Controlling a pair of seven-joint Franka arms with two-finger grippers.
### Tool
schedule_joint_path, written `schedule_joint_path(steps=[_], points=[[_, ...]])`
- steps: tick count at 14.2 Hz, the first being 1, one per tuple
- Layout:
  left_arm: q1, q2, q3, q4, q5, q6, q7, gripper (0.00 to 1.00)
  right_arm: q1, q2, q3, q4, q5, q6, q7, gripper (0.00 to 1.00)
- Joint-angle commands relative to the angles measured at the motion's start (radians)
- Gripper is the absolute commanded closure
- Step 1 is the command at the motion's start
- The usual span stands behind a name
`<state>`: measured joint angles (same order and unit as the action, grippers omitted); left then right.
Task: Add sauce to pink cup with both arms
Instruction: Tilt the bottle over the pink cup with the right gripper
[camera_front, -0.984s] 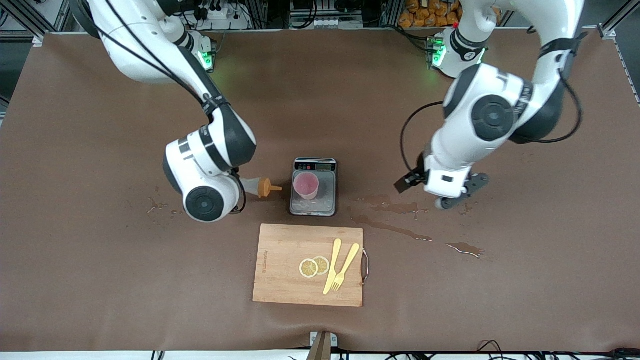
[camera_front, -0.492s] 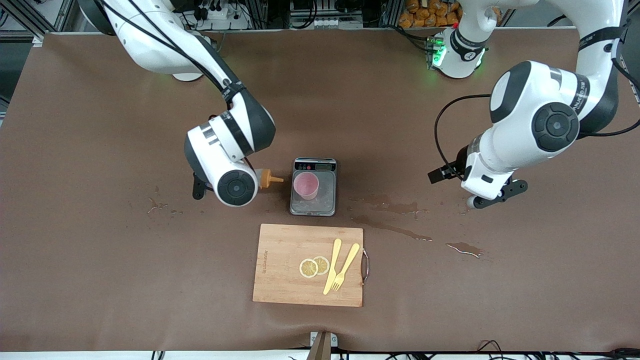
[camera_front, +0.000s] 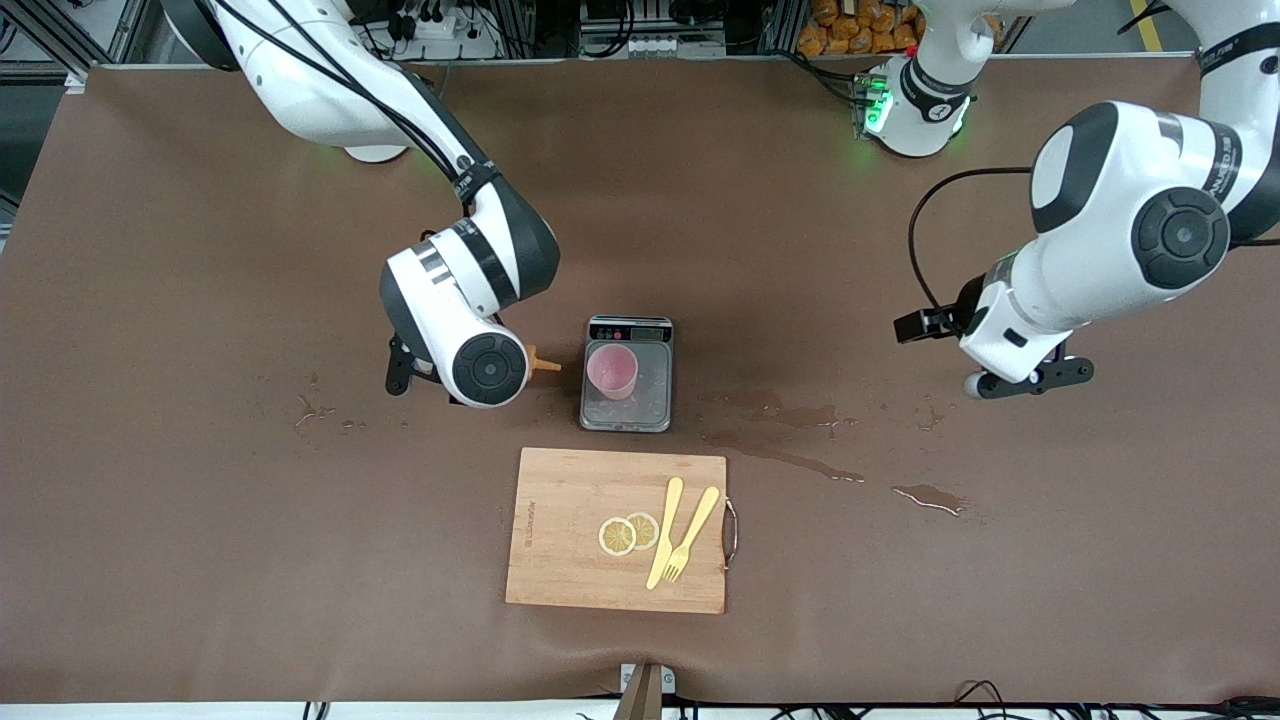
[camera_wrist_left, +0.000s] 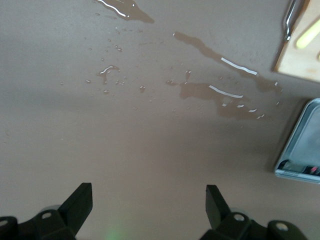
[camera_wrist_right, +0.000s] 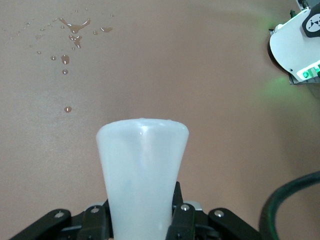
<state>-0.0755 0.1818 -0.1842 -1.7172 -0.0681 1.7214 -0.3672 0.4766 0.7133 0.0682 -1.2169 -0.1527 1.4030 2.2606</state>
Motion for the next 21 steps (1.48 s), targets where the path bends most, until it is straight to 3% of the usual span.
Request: schedule_joint_path(steps=[1,7,9,14,21], points=[[0.011,-0.062,-0.009,-0.07,0.03,0.0,0.075,0.0,0.019,-0.008,-0.007,0.019,-0.024,-0.006,0.046,0.8],[0.043,-0.149,-0.011,-0.094,0.027,-0.017,0.192,0.0,0.066,0.02,-0.008,0.036,-0.024,0.037,0.106,0.91],[0.055,-0.175,-0.003,-0.093,0.028,-0.023,0.203,0.0,0.069,0.024,-0.008,0.036,-0.036,0.037,0.106,1.0],[0.042,-0.237,0.084,-0.081,0.028,-0.063,0.346,0.0,0.082,0.031,-0.007,0.037,-0.067,0.037,0.105,1.0],[0.013,-0.245,0.127,0.076,0.028,-0.233,0.352,0.0,0.089,0.035,-0.007,0.036,-0.065,0.045,0.103,1.0]])
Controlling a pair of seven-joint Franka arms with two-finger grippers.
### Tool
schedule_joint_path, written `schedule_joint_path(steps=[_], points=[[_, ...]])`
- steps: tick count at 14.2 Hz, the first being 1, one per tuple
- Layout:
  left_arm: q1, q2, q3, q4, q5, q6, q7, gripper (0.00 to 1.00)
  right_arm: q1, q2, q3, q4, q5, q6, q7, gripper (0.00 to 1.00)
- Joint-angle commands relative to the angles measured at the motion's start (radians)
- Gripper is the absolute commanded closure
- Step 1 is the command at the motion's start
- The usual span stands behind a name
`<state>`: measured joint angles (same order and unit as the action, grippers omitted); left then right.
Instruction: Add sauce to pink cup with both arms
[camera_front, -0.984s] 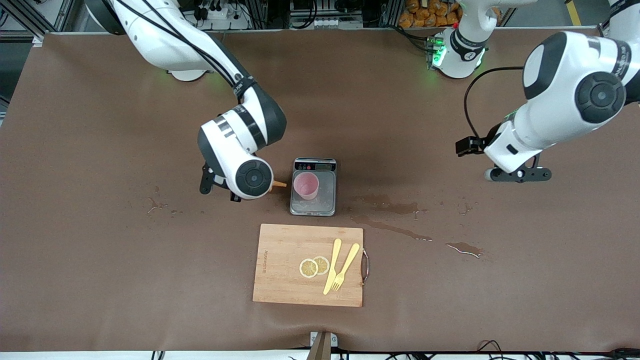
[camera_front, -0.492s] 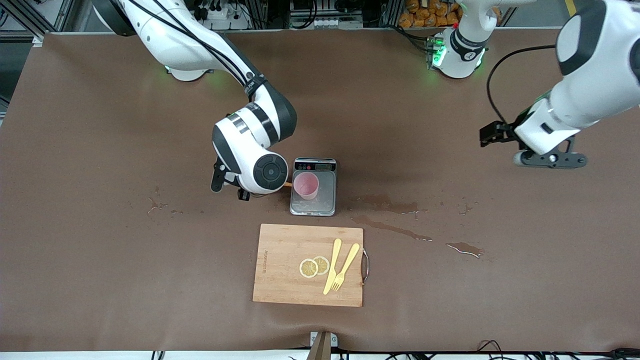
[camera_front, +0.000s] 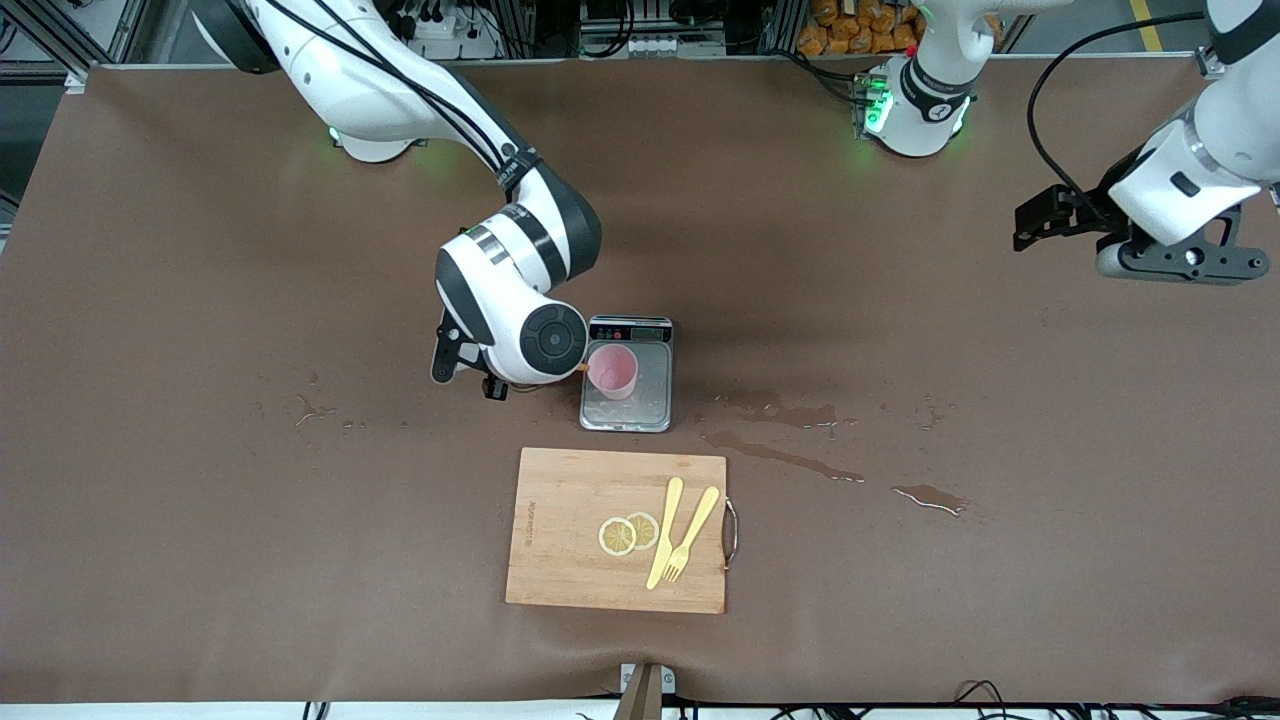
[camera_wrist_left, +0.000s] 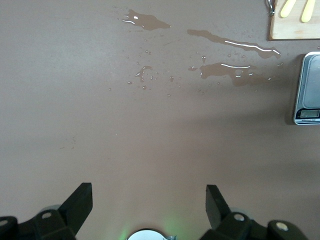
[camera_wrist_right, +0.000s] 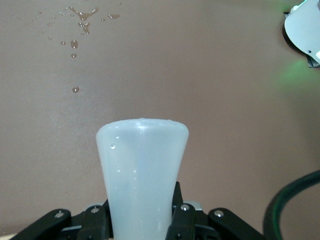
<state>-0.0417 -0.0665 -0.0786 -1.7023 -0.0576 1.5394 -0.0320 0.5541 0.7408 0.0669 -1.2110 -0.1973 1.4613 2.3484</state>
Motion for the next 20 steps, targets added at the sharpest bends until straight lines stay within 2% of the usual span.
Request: schedule_joint_path(steps=[1,3,5,9,12,16,20], points=[[-0.029,0.004,0.028,0.073,0.019,-0.059,0.056,0.0,0.01,0.008,-0.006,0.03,-0.021,-0.013,0.015,1.0],[-0.032,0.004,0.039,0.075,0.033,-0.059,0.139,0.0,-0.005,-0.001,-0.001,0.03,-0.008,-0.019,0.003,1.0],[-0.037,0.007,0.036,0.078,0.064,-0.056,0.144,0.0,-0.037,-0.015,0.005,0.03,0.021,-0.022,-0.049,1.0],[-0.007,0.019,0.031,0.107,0.05,-0.048,0.118,0.0,-0.166,-0.116,0.002,0.03,0.195,-0.026,-0.205,1.0],[-0.01,0.027,0.029,0.108,0.05,-0.039,0.081,0.0,-0.302,-0.162,0.004,0.028,0.326,-0.052,-0.348,1.0],[-0.006,0.027,0.036,0.11,0.048,-0.018,0.073,0.0,-0.472,-0.172,0.002,0.019,0.528,-0.081,-0.541,1.0],[-0.007,0.027,0.036,0.108,0.036,-0.007,0.083,0.0,-0.591,-0.159,0.001,-0.004,0.626,-0.079,-0.751,1.0]])
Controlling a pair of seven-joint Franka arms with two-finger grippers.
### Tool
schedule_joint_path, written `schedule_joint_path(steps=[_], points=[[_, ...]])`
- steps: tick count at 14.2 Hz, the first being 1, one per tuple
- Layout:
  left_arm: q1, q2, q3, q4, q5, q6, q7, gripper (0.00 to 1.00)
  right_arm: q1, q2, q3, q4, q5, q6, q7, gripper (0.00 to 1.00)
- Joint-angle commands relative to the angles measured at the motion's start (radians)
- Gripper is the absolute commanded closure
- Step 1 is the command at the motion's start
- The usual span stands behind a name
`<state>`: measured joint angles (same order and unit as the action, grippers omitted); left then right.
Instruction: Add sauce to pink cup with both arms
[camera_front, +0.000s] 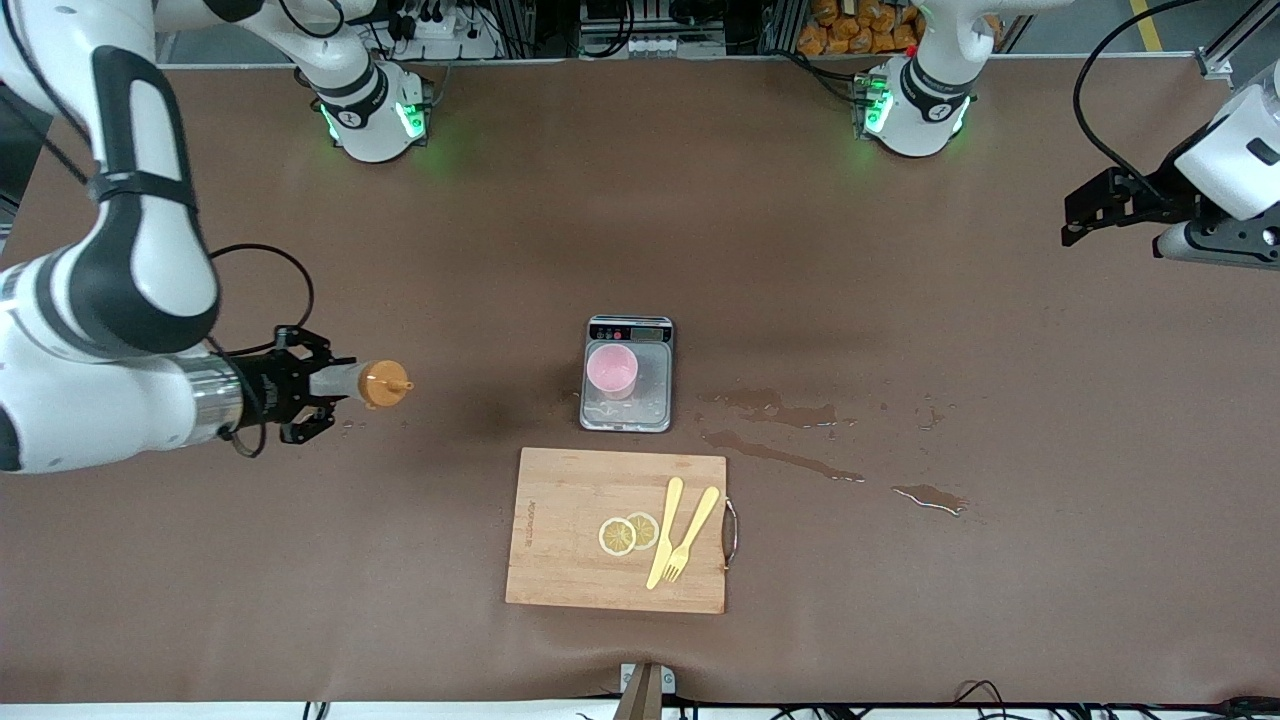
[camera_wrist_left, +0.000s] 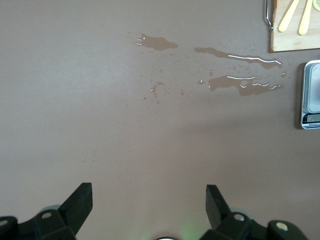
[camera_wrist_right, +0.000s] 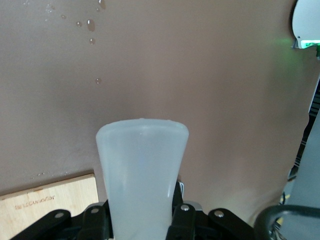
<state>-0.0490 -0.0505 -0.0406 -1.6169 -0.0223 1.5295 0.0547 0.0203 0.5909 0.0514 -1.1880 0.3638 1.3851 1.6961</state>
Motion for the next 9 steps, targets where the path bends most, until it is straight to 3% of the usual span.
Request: schedule_joint_path(steps=[1,6,9], points=[[-0.002,0.011,-0.002,0.023,0.007,0.012,0.0,0.0,-0.098,-0.008,0.016,-0.048,0.108,-0.003,-0.172,1.0],[-0.008,0.012,-0.01,0.022,0.004,0.015,0.004,0.0,-0.262,-0.005,0.016,-0.178,0.232,-0.014,-0.494,1.0],[-0.011,0.031,-0.01,0.026,0.008,0.012,-0.009,0.0,-0.393,0.073,0.015,-0.2,0.308,-0.078,-0.734,1.0]])
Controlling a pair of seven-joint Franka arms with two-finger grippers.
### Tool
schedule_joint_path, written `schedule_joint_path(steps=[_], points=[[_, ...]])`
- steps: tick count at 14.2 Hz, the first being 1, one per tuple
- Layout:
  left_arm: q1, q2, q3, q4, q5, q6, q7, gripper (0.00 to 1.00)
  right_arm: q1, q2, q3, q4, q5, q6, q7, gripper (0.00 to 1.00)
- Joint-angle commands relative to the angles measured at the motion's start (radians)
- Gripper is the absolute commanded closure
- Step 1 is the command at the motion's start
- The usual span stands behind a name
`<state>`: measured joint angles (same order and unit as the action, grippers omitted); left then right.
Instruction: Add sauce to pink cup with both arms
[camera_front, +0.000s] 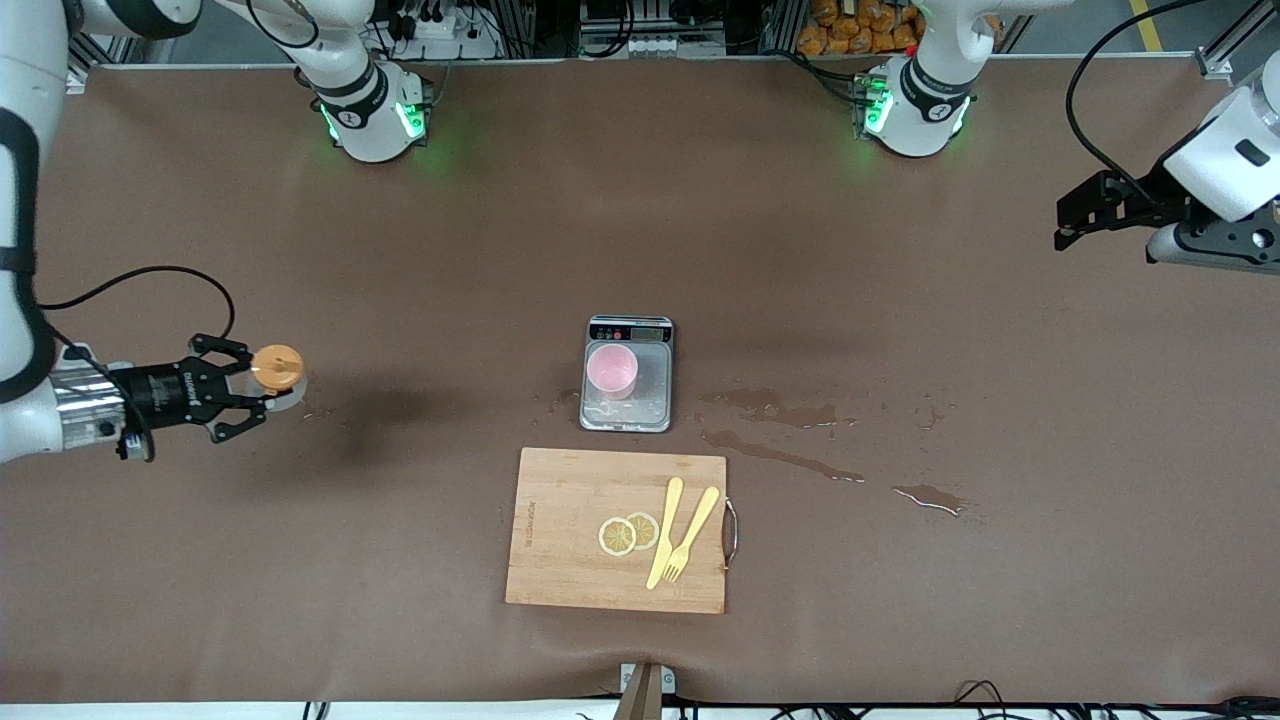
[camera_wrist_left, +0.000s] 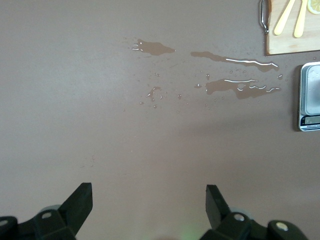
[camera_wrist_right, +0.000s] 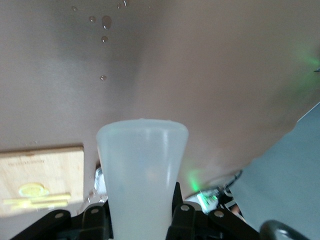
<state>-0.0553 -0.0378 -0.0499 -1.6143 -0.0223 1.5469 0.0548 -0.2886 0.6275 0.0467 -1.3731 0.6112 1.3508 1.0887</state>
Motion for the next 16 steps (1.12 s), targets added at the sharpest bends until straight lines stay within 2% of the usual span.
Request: schedule_joint_path(steps=[1,5,8,15,16], points=[[-0.003,0.019,0.001,0.024,0.007,-0.005,-0.009,0.0,-0.116,0.067,0.019,-0.018,0.062,-0.045,-0.192,1.0],[-0.001,0.022,0.001,0.025,0.008,-0.01,-0.01,0.0,-0.196,0.19,0.019,-0.031,0.068,-0.036,-0.384,1.0],[0.002,0.019,0.001,0.04,0.01,-0.013,-0.026,0.0,-0.267,0.314,0.019,-0.029,0.186,-0.041,-0.426,1.0],[-0.003,0.019,-0.001,0.044,0.015,-0.018,-0.076,0.0,-0.273,0.362,0.015,-0.026,0.176,0.013,-0.512,1.0],[-0.005,0.019,-0.001,0.044,0.015,-0.018,-0.078,0.0,-0.273,0.362,0.013,-0.026,0.176,0.016,-0.512,0.89]])
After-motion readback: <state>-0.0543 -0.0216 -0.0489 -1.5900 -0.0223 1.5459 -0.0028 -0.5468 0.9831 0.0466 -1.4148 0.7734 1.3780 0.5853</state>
